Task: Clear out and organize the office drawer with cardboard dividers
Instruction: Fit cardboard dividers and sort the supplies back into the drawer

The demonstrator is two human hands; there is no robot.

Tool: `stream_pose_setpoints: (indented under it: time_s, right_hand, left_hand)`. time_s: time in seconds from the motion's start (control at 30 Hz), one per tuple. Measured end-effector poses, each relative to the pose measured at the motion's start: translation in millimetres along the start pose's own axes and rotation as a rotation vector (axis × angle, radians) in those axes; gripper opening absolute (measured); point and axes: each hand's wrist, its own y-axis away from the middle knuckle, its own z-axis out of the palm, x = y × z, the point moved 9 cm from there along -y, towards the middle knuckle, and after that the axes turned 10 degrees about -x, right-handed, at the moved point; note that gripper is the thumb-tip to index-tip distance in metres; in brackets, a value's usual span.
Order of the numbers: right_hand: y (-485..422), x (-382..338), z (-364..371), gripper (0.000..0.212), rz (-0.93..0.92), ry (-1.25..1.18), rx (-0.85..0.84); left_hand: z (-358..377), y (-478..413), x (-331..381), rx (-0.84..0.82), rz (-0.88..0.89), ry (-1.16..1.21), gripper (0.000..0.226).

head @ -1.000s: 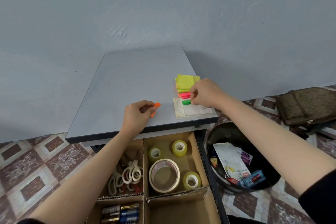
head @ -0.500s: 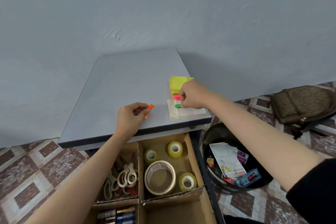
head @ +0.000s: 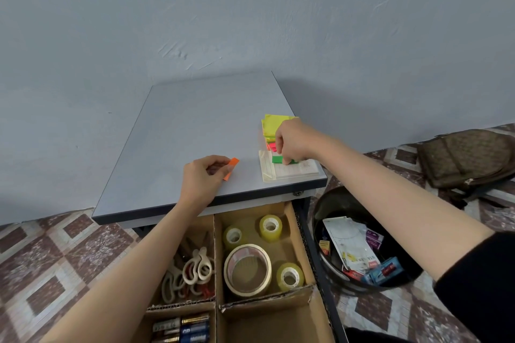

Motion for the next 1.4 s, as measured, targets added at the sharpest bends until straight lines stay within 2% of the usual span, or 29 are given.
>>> stream_pose_setpoints:
  time_s: [0.27, 0.5, 0.97, 1.07, 1.2, 1.3, 1.4]
  right_hand:
    - [3, -2, 7, 0.022, 0.027, 0.005, -0.034]
    - [19, -10, 0, 0.023, -0.102, -0.022, 0.089]
    - [22, 0, 6, 0.022, -0.086, -0.073, 0.183]
    - [39, 1, 5, 0.017, -0.105, -0.277, 0.201]
    - [76, -3, 22, 0.015, -0.132, -0.754, 0.122]
    - [95, -10, 55, 0.011, -0.141, -1.052, -0.025]
    - [104, -18, 95, 0.011, -0.131, -1.266, -0.165]
  left_hand:
    - [0, -1, -1, 0.001, 0.007, -0.007, 0.024]
    - [0, -1, -1, -0.006, 0.008, -0.001, 0.024]
    - [-1, 1, 3, -0.010, -0.010, 0.012, 0.023]
    - [-6, 7, 3, -0.005, -0.051, 0.081, 0.025]
    - [-18, 38, -1, 0.063, -0.114, 0.206, 0.019]
    - [-8, 81, -7, -0.058, -0.165, 0.439, 0.004]
    - [11, 133, -13, -0.247, -0.223, 0.673, 0.008]
